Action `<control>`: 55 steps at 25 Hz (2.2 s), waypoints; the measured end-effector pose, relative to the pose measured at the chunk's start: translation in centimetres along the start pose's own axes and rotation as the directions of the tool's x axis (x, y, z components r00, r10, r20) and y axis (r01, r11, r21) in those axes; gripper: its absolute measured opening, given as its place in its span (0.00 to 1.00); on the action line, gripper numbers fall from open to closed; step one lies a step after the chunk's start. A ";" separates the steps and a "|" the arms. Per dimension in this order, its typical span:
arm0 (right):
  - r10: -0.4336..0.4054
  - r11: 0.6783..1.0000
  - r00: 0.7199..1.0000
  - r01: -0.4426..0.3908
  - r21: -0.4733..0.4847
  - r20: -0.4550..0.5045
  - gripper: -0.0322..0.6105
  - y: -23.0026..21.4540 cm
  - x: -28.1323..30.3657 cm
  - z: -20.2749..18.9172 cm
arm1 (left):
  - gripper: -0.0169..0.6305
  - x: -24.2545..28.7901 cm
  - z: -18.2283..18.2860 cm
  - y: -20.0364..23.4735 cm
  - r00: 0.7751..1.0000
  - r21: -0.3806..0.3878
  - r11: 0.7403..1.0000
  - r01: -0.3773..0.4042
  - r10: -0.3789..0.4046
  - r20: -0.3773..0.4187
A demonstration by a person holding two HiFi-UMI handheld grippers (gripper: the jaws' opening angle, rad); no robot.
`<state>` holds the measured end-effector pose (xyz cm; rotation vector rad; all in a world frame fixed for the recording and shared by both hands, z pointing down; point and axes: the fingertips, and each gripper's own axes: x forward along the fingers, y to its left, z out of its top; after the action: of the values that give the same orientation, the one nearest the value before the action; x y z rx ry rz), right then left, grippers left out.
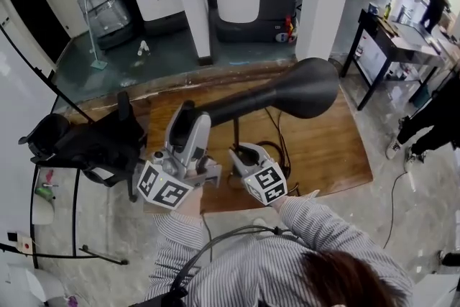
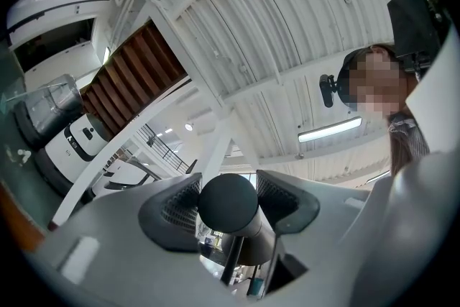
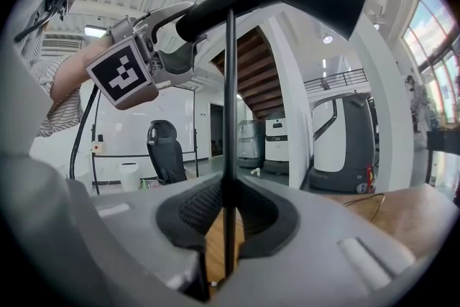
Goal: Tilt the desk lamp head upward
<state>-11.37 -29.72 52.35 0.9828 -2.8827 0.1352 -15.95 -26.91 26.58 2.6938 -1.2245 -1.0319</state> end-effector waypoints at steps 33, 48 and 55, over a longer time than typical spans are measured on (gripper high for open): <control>-0.031 0.999 0.998 0.029 -0.031 -0.055 0.12 0.2 0.7 -1.4 | 0.32 -3.4 -5.8 0.4 0.996 -0.295 0.955 0.018 0.007 0.085; -0.009 0.998 0.998 0.005 -0.060 -0.063 0.12 0.2 0.7 -1.4 | 0.11 -3.2 -3.6 2.9 0.995 -0.218 0.973 -0.071 0.086 0.060; -0.004 0.999 0.998 0.001 -0.054 -0.064 0.12 0.2 0.6 -1.3 | 0.54 3.2 3.3 -3.0 0.985 0.143 0.979 0.145 -0.129 -0.116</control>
<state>-11.83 -29.79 53.70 0.9548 -2.8115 0.0862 -14.30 -26.18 21.37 2.9426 -1.1580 -0.8254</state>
